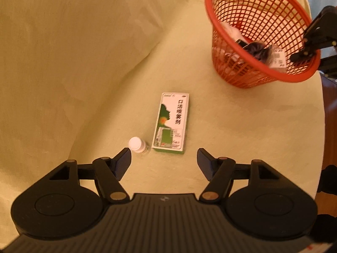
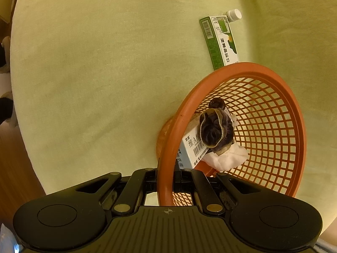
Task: Organize objects
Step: 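Move the left gripper to the green-and-white spray box and grasp it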
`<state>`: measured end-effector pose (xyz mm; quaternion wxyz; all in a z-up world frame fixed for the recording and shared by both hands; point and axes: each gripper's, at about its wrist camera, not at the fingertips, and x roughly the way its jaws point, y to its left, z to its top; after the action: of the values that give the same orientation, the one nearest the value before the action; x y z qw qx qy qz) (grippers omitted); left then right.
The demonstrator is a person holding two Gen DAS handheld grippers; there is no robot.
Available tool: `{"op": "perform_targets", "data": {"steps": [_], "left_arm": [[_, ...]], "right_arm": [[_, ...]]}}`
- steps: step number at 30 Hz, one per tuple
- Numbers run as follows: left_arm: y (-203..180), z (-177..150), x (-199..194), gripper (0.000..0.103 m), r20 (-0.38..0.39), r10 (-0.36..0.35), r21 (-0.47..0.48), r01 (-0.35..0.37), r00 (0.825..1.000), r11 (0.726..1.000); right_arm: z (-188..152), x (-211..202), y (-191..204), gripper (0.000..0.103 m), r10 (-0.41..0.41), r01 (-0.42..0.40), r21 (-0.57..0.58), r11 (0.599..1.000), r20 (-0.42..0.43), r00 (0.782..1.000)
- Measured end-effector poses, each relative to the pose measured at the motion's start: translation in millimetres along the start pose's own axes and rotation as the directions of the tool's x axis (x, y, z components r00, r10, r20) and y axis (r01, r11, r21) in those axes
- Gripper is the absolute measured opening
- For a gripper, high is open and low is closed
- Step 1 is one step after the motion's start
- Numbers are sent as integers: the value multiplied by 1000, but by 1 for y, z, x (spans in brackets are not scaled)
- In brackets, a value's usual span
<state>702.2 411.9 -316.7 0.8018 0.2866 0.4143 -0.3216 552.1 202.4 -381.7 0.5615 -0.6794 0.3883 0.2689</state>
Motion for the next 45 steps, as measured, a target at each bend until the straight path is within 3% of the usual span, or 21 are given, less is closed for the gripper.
{"op": "perform_targets", "data": {"steps": [10, 27, 45], "left_arm": [[18, -3, 22, 65, -13, -10, -16, 9, 1000, 1000], [3, 26, 50, 65, 11, -59, 26, 59, 998, 998], [0, 27, 106, 65, -48, -77, 72, 80, 996, 994]], "right_arm": [[-6, -3, 7, 0, -39, 39, -5, 999, -12, 999], [-49, 2, 9, 4, -80, 82, 26, 996, -65, 995], [-68, -16, 29, 5, -23, 27, 65, 997, -68, 997]]}}
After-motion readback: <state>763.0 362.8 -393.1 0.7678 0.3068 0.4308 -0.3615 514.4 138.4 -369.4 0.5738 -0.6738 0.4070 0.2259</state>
